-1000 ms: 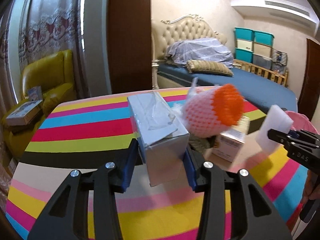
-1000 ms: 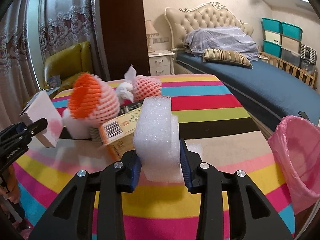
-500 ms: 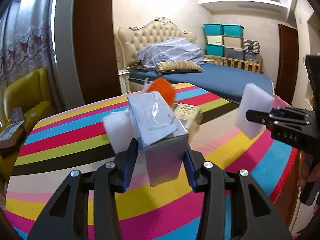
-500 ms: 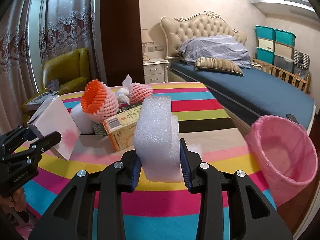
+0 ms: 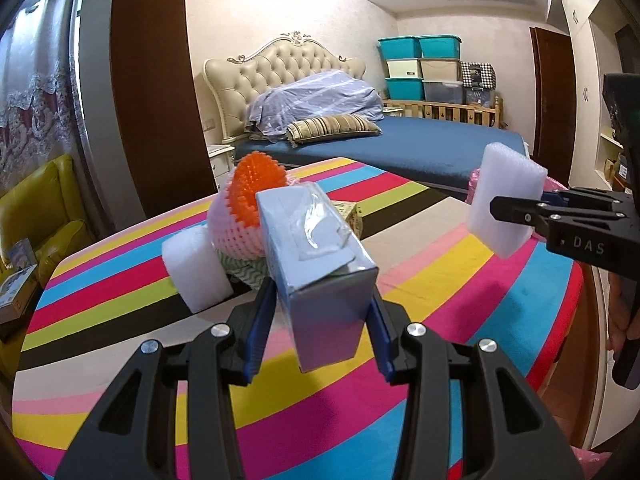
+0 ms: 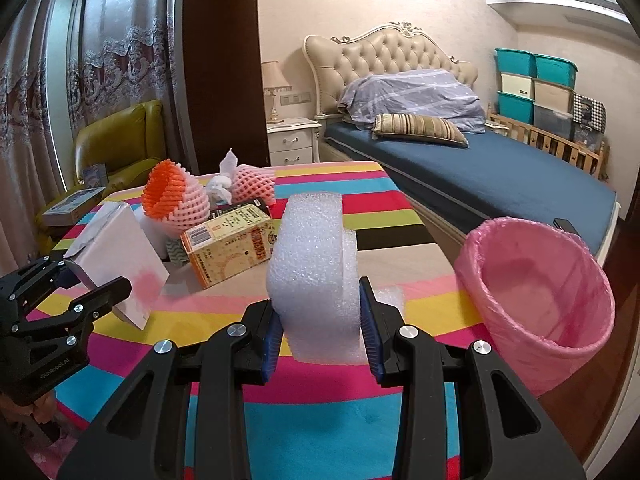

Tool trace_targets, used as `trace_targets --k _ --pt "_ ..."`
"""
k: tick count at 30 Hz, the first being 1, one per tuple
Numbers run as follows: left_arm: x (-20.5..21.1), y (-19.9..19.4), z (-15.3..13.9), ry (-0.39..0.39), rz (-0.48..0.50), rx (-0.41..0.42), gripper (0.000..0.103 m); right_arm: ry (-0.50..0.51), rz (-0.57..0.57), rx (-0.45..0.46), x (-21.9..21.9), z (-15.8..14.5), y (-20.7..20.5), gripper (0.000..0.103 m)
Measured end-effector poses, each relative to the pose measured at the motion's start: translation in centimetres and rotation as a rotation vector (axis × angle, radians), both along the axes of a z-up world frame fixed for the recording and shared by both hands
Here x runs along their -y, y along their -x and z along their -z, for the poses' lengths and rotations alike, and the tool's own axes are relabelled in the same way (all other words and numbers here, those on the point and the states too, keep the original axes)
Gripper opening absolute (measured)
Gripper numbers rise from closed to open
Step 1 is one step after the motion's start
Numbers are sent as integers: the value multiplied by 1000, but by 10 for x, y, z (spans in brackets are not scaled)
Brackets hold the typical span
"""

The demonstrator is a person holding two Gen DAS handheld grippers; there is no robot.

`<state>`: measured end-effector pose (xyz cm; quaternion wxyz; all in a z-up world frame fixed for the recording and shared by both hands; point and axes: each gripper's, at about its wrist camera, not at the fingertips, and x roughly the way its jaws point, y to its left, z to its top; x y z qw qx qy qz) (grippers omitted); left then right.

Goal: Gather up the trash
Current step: 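Carry the tissue box and foam block in both tools toward the pink wastebasket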

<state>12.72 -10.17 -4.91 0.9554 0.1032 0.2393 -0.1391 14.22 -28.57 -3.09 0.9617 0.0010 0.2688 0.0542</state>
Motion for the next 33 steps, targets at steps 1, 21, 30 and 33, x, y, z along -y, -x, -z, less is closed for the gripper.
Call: trace_targets --k 1,21,30,33 --pt "0 -2 0 -2 1 -1 43 -1 0 1 1 0 1 34" --pt "43 -17 3 -33 78 -26 43 -32 91 56 59 -10 20 34" --pt "84 -30 -3 30 202 -50 43 -31 181 86 108 -15 35 34" --pt "101 -36 -8 49 244 -41 43 -28 211 89 123 -13 38 34"
